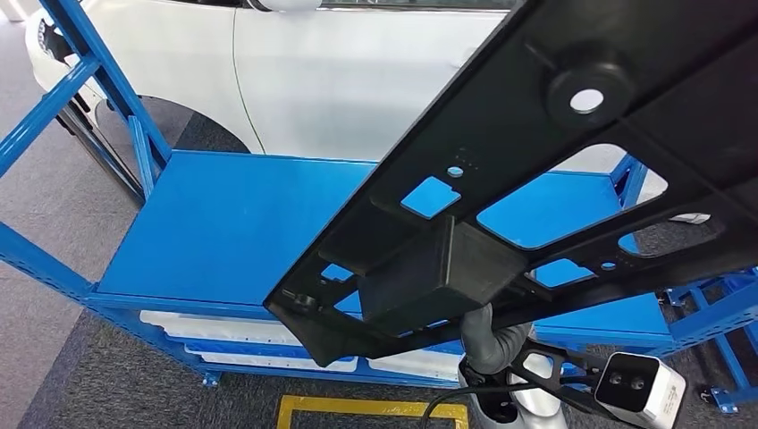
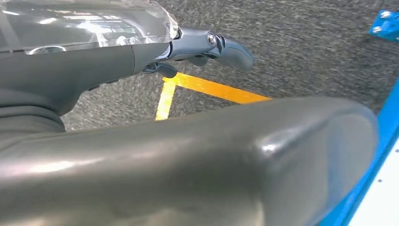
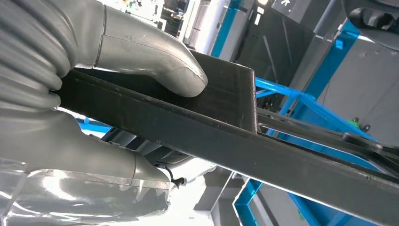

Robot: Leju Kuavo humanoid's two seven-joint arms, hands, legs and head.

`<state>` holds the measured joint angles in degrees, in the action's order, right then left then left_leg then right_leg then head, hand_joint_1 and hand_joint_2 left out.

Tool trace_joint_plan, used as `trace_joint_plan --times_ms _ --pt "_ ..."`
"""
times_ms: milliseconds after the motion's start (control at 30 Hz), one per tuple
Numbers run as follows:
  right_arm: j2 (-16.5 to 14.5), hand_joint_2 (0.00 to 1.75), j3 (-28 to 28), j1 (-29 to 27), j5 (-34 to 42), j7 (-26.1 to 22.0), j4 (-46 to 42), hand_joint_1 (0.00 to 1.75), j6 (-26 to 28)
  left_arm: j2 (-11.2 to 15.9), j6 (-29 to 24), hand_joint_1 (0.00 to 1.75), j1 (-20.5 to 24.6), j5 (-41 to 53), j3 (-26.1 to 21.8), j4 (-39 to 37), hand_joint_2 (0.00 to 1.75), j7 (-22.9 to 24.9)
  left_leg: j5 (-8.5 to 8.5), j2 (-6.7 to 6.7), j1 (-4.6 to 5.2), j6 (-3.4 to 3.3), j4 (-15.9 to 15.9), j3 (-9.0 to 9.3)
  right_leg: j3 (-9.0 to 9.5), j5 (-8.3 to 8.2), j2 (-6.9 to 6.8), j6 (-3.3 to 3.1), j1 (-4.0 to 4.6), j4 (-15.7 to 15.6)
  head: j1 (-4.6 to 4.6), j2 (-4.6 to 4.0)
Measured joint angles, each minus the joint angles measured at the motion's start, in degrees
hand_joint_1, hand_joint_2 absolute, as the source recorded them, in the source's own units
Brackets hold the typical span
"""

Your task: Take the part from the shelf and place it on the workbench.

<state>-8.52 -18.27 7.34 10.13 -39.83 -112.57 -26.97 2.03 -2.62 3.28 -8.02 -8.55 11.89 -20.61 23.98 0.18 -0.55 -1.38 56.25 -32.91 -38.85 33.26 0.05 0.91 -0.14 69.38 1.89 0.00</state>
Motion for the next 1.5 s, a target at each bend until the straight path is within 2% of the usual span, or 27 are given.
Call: trace_joint_plan --times_ms 67,133,167,233,300,333,400,467,533,567,633,700,800,833,867,900,967,1033,1100,1167,1200,1267,1333,1367,1400,1433,1500 --pt "-0.37 1.75 0.48 -0.76 -0.71 -0.01 -1.18 1.75 1.59 0.03 0.06 0.0 -0.03 1.04 0.03 0.0 0.0 0.5 -1.26 0.03 -0.02 0.61 0.78 -2.14 4.0 -0.9 0.02 0.13 -0.33 -2.5 0.01 0.0" --pt "-0.86 1.75 0.91 -1.53 -1.86 -0.02 -3.17 1.75 4.83 0.26 0.29 0.0 -0.09 2.58 0.08 -0.02 0.0 1.17 -2.82 -0.03 -0.16 2.17 1.56 -4.16 9.2 -3.45 0.03 -1.0 -0.43 -9.51 0.01 0.0" --pt "-0.99 1.75 0.98 -1.76 -2.21 -0.02 -3.88 1.75 5.9 0.38 0.39 0.0 -0.13 3.06 0.11 -0.04 0.0 1.37 -2.25 -0.06 -0.24 2.89 2.26 -4.71 9.85 -4.07 0.03 -1.86 -0.33 -11.52 0.0 0.0" --pt "-1.03 1.75 0.96 -2.04 -1.94 -0.01 -4.07 1.75 5.62 0.47 0.42 0.0 -0.16 3.23 0.11 -0.07 0.0 1.51 2.37 -0.08 -0.46 3.62 6.58 -6.32 8.37 -5.48 -0.11 -2.81 -0.36 -11.75 -0.01 0.0" --pt "-1.02 1.75 0.95 -2.54 -1.68 -0.01 -4.05 1.75 4.43 0.56 0.42 0.0 -0.17 3.3 0.11 -0.07 0.0 1.51 7.71 -0.08 -0.49 3.98 14.13 -8.22 6.59 -6.82 -0.12 -3.07 -0.18 -11.71 -0.01 0.0" --pt "-0.99 1.75 0.97 -2.85 -1.67 -0.01 -4.03 1.75 3.77 0.59 0.44 0.0 -0.18 3.35 0.11 -0.07 0.0 1.51 8.67 -0.08 -0.49 4.04 17.02 -8.48 5.68 -7.49 -0.13 -3.08 -0.06 -11.68 -0.01 0.0" --pt "-0.92 1.75 1.08 -3.37 -1.78 -0.01 -3.99 1.75 2.24 0.58 0.52 0.0 -0.24 3.48 0.11 -0.07 0.0 1.5 7.01 -0.08 -0.48 3.8 17.43 -6.23 3.94 -8.79 -0.13 -3.01 0.17 -11.59 -0.01 0.0" --pt "-0.88 1.75 1.23 -3.65 -1.94 -0.01 -3.99 1.75 0.88 0.6 0.58 0.0 -0.17 3.63 0.1 -0.07 0.0 1.48 4.92 -0.1 -0.28 2.97 10.22 -0.11 2.57 -9.98 -0.11 -2.83 0.41 -11.52 -0.01 0.0" --pt "-0.87 1.75 1.4 -3.76 -2.16 -0.01 -3.99 1.75 0.24 0.62 0.64 0.0 -0.03 3.73 0.08 -0.07 0.0 1.43 5.45 -0.12 0.12 2.07 2.28 5.24 1.97 -11.02 -0.14 -2.38 0.52 -11.55 -0.01 0.0" --pt "-0.86 1.75 1.45 -3.81 -2.28 -0.01 -3.98 1.75 0.06 0.61 0.71 0.0 0.03 3.74 0.07 -0.07 0.0 1.38 5.97 -0.13 0.35 1.69 0.21 6.37 1.9 -11.51 -0.2 -2.03 0.44 -11.65 -0.01 0.0" --pt "-0.81 1.75 1.51 -3.88 -2.49 0.0 -3.98 1.75 -0.22 0.49 0.86 0.0 0.0 3.79 0.05 -0.07 0.0 1.33 5.08 -0.08 0.51 1.03 -0.62 6.08 1.84 -12.47 -0.24 -1.28 0.29 -12.03 -0.01 0.0" --pt "-0.68 1.75 1.68 -3.95 -2.53 0.01 -3.99 1.75 -0.54 0.3 0.94 0.0 0.03 3.81 0.03 -0.08 0.0 1.32 3.53 0.18 0.3 0.28 -1.21 5.06 0.91 -10.55 -0.11 -0.67 0.19 -10.7 0.0 0.0" --pt "-0.4 1.75 1.98 -4.06 -2.53 0.03 -3.98 1.75 -0.72 0.0 0.96 0.0 0.04 3.82 0.02 -0.09 0.0 1.31 1.22 0.42 0.22 -0.23 -1.3 2.41 -1.82 -2.0 -0.02 0.01 -0.14 -1.19 0.01 0.0" --pt "-0.27 1.75 2.07 -4.09 -2.51 0.03 -3.97 1.75 -0.68 -0.09 0.98 0.0 0.02 3.81 0.01 -0.09 0.0 1.31 0.52 0.46 0.24 -0.2 -1.17 1.42 -2.28 -0.6 -0.03 0.24 -0.23 2.24 0.01 0.0" --pt "-0.14 1.75 2.15 -4.09 -2.47 0.03 -3.94 1.75 -0.61 -0.19 1.01 0.0 0.01 3.8 -0.01 -0.09 0.0 1.32 -0.14 0.49 0.25 -0.13 -0.99 0.44 -2.08 -0.63 -0.04 0.41 -0.32 4.35 0.01 0.0" --pt "0.05 1.75 2.22 -4.05 -2.38 0.03 -3.9 1.75 -0.54 -0.27 1.05 0.0 0.01 3.77 -0.04 -0.09 0.0 1.33 -0.73 0.5 0.25 -0.01 -0.72 -0.6 -0.94 -1.89 -0.05 0.54 -0.42 4.52 0.01 0.0" --pt "0.54 1.75 2.27 -3.76 -2.14 0.03 -3.74 1.75 -0.23 -0.48 1.11 0.0 0.04 3.74 -0.16 -0.09 0.0 1.41 -1.73 0.5 0.21 0.35 0.23 -2.7 4.15 -4.48 -0.06 0.59 -0.63 -0.84 0.01 0.0" --pt "1.09 1.75 2.28 -3.06 -1.88 0.04 -3.56 1.75 0.15 -0.63 1.14 0.0 0.09 3.76 -0.29 -0.09 0.0 1.53 -2.49 0.47 0.31 0.93 1.27 -4.23 9.51 -3.77 -0.02 0.11 -0.48 -8.58 0.03 0.0" --pt "1.74 1.75 2.31 -2.26 -1.52 0.01 -3.31 1.75 0.34 -0.7 1.18 0.0 0.16 3.91 -0.36 -0.09 0.0 1.73 -3.3 0.44 0.37 1.59 1.62 -4.73 11.1 -2.58 0.04 -0.79 -0.16 -11.65 0.1 0.0" --pt "2.4 1.75 2.34 -1.89 -1.25 0.01 -2.96 1.75 0.42 -0.78 1.25 0.0 0.19 4.28 -0.36 -0.09 0.0 2.1 -3.73 0.39 0.17 2.25 1.59 -4.99 10.37 -3.5 -0.09 -1.8 -0.16 -11.67 0.16 0.0" --pt "2.66 1.75 2.36 -1.85 -1.21 0.03 -2.79 1.75 0.47 -0.86 1.28 0.0 0.18 4.48 -0.35 -0.1 0.0 2.33 -2.7 0.35 0.05 2.54 2.23 -5.41 9.86 -4.13 -0.19 -2.26 -0.21 -11.75 0.15 0.0" --pt "3.06 1.75 2.36 -1.88 -1.25 0.05 -2.5 1.75 0.56 -1.06 1.29 0.0 0.2 4.68 -0.33 -0.11 0.0 2.79 2.5 0.31 -0.14 3.08 6.78 -7.01 8.37 -5.54 -0.34 -2.92 -0.3 -11.83 0.15 0.0" --pt "3.43 1.75 2.36 -2.39 -1.21 0.05 -2.31 1.75 0.54 -1.26 1.24 0.0 0.2 4.64 -0.34 -0.11 0.0 2.99 7.6 0.31 -0.18 3.42 14.31 -8.65 6.63 -6.82 -0.33 -3.08 -0.2 -11.77 0.15 0.0" --pt "3.7 1.75 2.36 -2.91 -1.02 0.05 -2.26 1.75 0.46 -1.38 1.15 0.0 0.17 4.57 -0.37 -0.13 0.0 2.98 8.04 0.31 -0.19 3.47 17.18 -8.81 5.77 -7.41 -0.33 -3.04 -0.14 -11.74 0.15 0.0" --pt "3.98 1.75 2.36 -3.58 -0.91 0.05 -2.23 1.75 0.18 -1.54 1.03 0.0 0.1 4.46 -0.4 -0.15 0.0 2.89 6.99 0.31 -0.18 3.42 18.34 -8.16 4.96 -7.93 -0.34 -2.95 -0.09 -11.71 0.15 0.0" --pt "4.2 1.75 2.37 -4.34 -0.95 0.05 -2.22 1.75 -0.31 -1.73 0.85 0.0 0.01 4.29 -0.45 -0.16 0.0 2.79 5.21 0.3 -0.17 3.26 17.43 -6.49 4.24 -8.42 -0.34 -2.82 -0.04 -11.71 0.15 0.0" --pt "4.37 1.75 2.38 -5.77 -1.65 0.05 -2.23 1.75 -2.2 -2.08 0.46 0.0 -0.14 3.94 -0.71 -0.17 0.0 2.62 3.34 0.25 -0.04 2.56 10.19 -0.4 3.27 -9.34 -0.34 -2.51 0.1 -11.68 0.16 0.0"
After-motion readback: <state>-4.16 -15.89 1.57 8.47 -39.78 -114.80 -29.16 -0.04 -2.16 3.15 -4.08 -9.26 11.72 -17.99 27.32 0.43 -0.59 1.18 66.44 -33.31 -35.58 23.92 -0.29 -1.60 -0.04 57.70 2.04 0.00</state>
